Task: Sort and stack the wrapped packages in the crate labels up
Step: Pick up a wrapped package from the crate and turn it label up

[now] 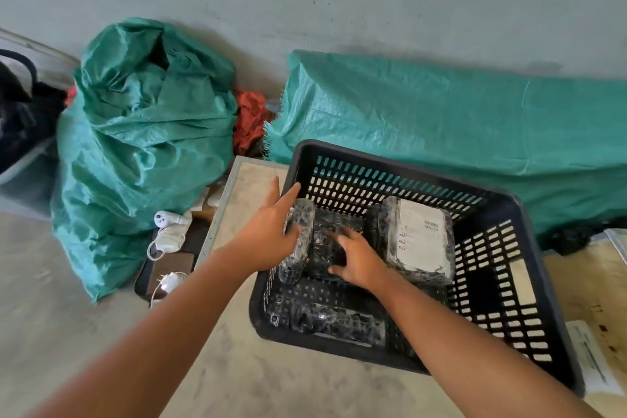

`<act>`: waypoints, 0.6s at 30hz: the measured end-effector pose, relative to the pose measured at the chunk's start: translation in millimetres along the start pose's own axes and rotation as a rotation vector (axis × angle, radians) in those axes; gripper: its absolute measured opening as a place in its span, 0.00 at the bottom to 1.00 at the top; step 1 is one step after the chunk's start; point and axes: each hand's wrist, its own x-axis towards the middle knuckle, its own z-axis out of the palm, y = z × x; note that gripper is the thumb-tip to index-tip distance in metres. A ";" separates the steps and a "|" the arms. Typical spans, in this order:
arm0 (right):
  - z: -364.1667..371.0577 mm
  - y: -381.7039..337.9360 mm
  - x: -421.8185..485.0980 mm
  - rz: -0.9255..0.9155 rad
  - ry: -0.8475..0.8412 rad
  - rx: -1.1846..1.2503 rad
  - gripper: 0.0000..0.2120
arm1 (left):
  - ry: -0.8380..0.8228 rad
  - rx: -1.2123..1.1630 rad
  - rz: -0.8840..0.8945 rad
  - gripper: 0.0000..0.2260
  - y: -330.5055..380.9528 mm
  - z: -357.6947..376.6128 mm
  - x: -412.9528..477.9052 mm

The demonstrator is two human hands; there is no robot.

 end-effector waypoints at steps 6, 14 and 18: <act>39.4 5.4 15.3 0.023 -0.021 -0.367 0.59 | 0.018 -0.153 -0.051 0.36 3.8 -4.0 1.1; 31.7 4.0 26.6 -0.008 -0.009 -0.263 0.54 | 0.004 -0.378 -0.046 0.34 14.1 -7.8 -7.4; 13.7 -3.2 23.8 0.016 -0.036 -0.212 0.49 | 0.004 -0.311 -0.062 0.34 15.2 -7.4 -7.4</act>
